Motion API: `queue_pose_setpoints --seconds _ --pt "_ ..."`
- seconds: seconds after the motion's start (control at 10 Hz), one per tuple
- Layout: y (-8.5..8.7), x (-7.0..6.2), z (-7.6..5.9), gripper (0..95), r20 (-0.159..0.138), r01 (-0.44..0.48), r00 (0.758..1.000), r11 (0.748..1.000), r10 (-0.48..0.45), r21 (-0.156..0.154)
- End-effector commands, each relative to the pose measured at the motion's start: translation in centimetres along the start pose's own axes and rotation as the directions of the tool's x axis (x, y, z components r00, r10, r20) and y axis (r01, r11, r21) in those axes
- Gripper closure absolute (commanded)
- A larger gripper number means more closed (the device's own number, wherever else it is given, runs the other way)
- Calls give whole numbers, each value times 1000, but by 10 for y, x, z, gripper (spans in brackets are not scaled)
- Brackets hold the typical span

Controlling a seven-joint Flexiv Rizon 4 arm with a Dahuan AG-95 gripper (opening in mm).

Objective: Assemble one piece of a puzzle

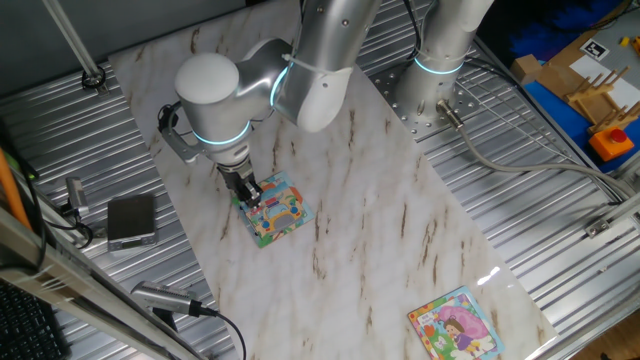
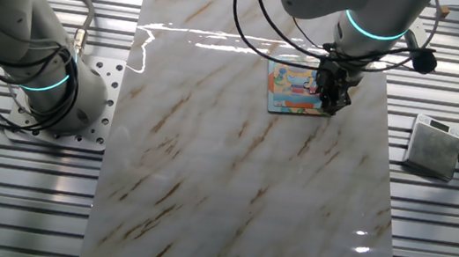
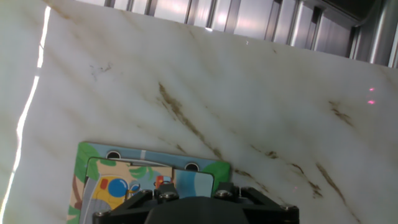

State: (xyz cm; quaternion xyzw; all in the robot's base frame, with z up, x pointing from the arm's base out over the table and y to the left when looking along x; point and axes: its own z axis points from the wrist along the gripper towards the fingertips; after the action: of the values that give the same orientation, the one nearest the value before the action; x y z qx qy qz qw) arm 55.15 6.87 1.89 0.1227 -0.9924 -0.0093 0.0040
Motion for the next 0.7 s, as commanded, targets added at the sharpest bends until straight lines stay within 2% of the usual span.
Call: queue_pose_setpoints --seconds 0.1,0.7 --pt "-1 2 1 570 1 3 1000 1000 -3 -1" --pt "-1 7 6 570 4 1 1000 1000 -1 -1"
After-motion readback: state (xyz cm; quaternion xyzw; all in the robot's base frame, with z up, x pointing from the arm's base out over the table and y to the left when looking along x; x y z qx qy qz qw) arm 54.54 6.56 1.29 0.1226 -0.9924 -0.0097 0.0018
